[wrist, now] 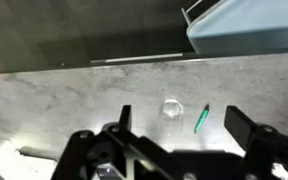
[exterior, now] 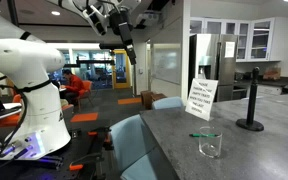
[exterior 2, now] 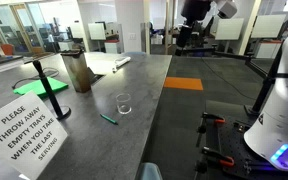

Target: Move the glass cup forwards.

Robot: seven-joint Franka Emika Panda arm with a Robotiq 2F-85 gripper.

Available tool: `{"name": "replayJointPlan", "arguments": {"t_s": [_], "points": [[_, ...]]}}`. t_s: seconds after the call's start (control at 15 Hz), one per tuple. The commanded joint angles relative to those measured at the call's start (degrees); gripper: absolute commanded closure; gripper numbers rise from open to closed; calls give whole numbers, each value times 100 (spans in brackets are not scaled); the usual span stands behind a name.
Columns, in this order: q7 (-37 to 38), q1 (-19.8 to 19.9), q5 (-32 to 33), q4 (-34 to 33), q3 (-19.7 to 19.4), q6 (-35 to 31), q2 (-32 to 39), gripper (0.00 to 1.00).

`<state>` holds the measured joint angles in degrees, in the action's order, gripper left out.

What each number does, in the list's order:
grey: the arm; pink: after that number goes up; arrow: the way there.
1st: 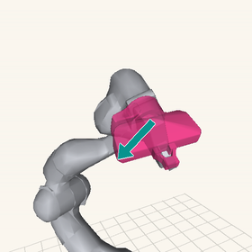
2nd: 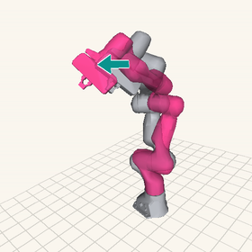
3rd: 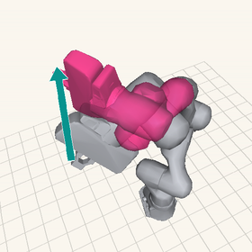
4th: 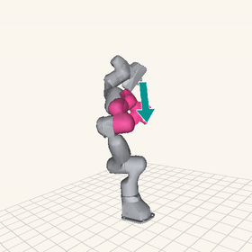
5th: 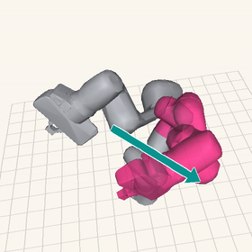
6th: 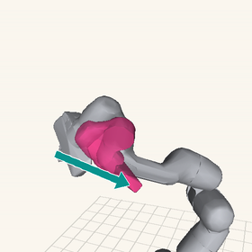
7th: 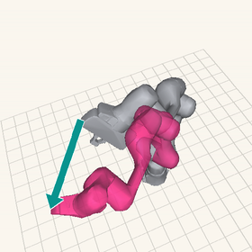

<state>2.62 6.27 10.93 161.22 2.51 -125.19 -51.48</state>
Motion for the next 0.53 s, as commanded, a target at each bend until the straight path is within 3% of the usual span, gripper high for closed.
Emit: {"name": "replayJointPlan", "arguments": {"t_s": [0.0, 0.47], "points": [[35, -50, 41, 108, -44, 86, 24, 0], [35, -50, 41, 227, -45, 84, 101, 0]]}}
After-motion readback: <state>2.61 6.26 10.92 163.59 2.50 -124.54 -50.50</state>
